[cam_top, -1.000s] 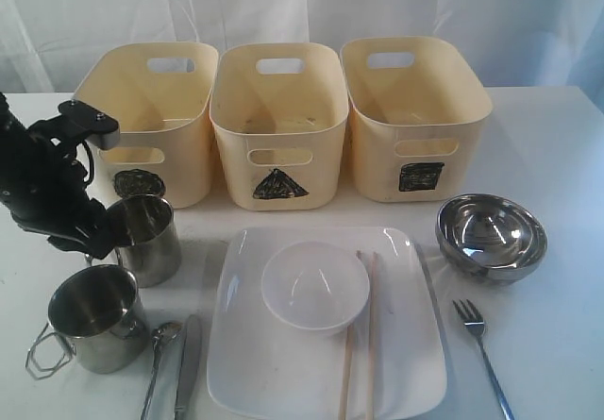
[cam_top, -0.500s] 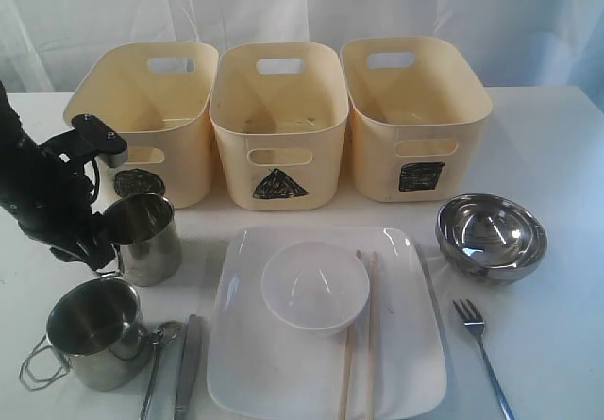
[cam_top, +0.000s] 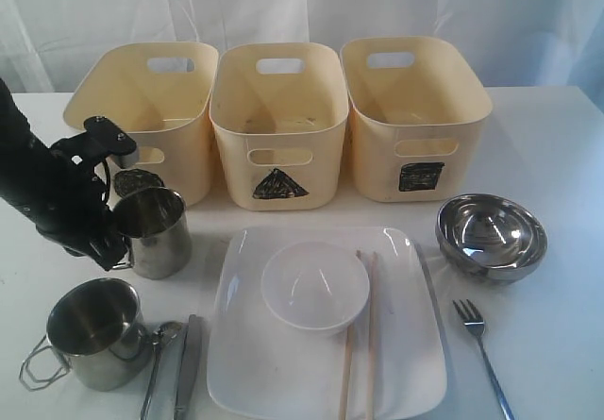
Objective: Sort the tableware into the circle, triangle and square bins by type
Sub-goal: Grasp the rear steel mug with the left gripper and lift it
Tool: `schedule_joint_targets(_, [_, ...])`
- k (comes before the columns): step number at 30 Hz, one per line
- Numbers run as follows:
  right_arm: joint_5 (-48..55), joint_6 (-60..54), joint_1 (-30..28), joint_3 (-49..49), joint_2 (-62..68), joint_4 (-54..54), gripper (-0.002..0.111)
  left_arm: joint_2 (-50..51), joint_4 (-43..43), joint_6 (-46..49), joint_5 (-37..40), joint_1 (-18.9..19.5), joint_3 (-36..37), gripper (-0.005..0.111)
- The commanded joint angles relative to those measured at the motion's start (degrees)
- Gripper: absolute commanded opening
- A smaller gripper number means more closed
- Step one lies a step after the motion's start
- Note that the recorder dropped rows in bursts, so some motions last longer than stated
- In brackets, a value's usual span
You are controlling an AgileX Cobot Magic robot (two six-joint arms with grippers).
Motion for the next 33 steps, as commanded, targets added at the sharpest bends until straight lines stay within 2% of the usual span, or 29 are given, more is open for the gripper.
schedule_joint_targets(1, [-0.2,0.0,-0.5,0.1,-0.4,-0.4,0.0,-0.3,-1.3,1.9,1.2,0.0,0.1,0.0])
schedule_joint_targets(8, [-0.2,0.0,-0.5,0.1,-0.4,-0.4,0.0,-1.1,-5.3,6.4,2.4,-0.1,0.1,0.0])
schedule_joint_targets(20, [-0.2,0.0,-0.5,0.1,-0.4,-0.4,0.0,-9.8,-5.8,6.4,4.0,-0.1,0.1,0.0])
schedule_joint_targets(27, [-0.2,0.0,-0.5,0.1,-0.4,-0.4,0.0,-17.0,-13.8,12.7,4.6,-0.2,0.1,0.0])
schedule_joint_targets(33, [-0.2,0.0,-0.5,0.1,-0.4,-0.4,0.0,-20.9,-13.7,12.2,-4.5,-0.2,-0.1,0.0])
